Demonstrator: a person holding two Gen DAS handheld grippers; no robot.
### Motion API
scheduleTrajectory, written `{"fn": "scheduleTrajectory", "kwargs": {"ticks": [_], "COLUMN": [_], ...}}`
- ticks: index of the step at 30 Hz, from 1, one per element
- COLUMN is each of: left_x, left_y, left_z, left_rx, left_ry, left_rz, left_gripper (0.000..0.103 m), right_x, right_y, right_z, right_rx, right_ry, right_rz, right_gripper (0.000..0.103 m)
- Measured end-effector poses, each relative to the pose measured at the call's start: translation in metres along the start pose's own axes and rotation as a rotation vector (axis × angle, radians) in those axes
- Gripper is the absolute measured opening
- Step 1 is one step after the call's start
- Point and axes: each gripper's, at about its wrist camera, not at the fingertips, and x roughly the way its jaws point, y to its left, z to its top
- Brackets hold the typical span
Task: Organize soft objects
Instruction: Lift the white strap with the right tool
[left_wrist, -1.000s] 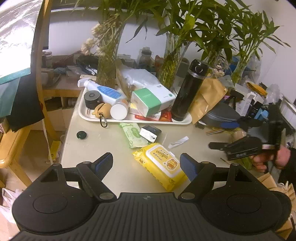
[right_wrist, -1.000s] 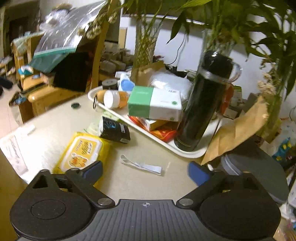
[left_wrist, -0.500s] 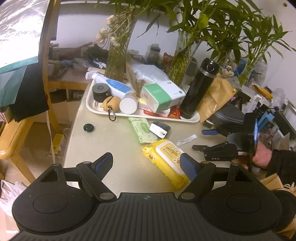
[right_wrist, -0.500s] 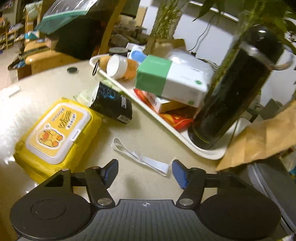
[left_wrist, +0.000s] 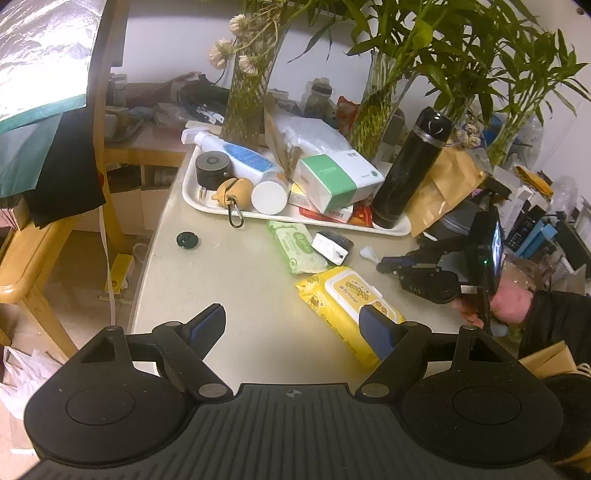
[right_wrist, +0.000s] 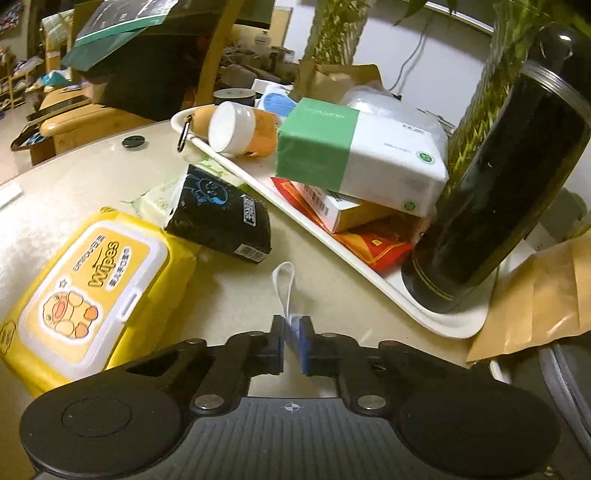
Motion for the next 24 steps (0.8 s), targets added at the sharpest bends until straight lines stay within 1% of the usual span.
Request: {"fn": "scheduleTrajectory", "kwargs": {"ticks": [4,8,12,14,16,20,23,24], "left_x": [0.0,-0.002,-0.003,-0.003,-0.001,0.0,0.001,0.001], "left_y": [-0.001,-0.004,-0.009,-0.011,-0.013,-0.015,-0.016,-0.016], "left_z": [0.001,0.005,0.01,0.011,0.014,0.017,0.019,0.019], "left_rx": [0.005,0.01,0.008,0.013,0.016,0.026,0.031,0.033], "left_ry": [-0.005,-0.017,-0.026,-0.031,-0.029,-0.024,-0.016,-0.014], "left_rz": [-0.004,-0.009,-0.017,-0.022,-0.023,-0.028,-0.03,-0.03], "left_gripper": [0.079,0.079,0.079,0.079,0.079,0.079,0.079,0.079], "right_x": [-0.014,-0.038,-0.044,-0.041,-0.036,-0.028,-0.028,-0.028], "right_y": [-0.005,-0.02,-0.036,-0.038,-0.041,-0.046,-0.041,-0.039], "right_z": [0.006,0.014,0.011,0.005,-0.001,-0.009,-0.009,-0.009], "right_rx": [0.043,0.173,0.326,0.356,0.37,0.379,0.325,0.303], "right_ry": [0.029,0.07,0.164,0.201,0.223,0.21,0.2,0.201], "right_rz": [0.006,0.073,0.155,0.144,0.131,0.123,0.109,0.107], "right_gripper": [0.004,0.004,0.005,0.005,0.005,0.006,0.007,0.01]}}
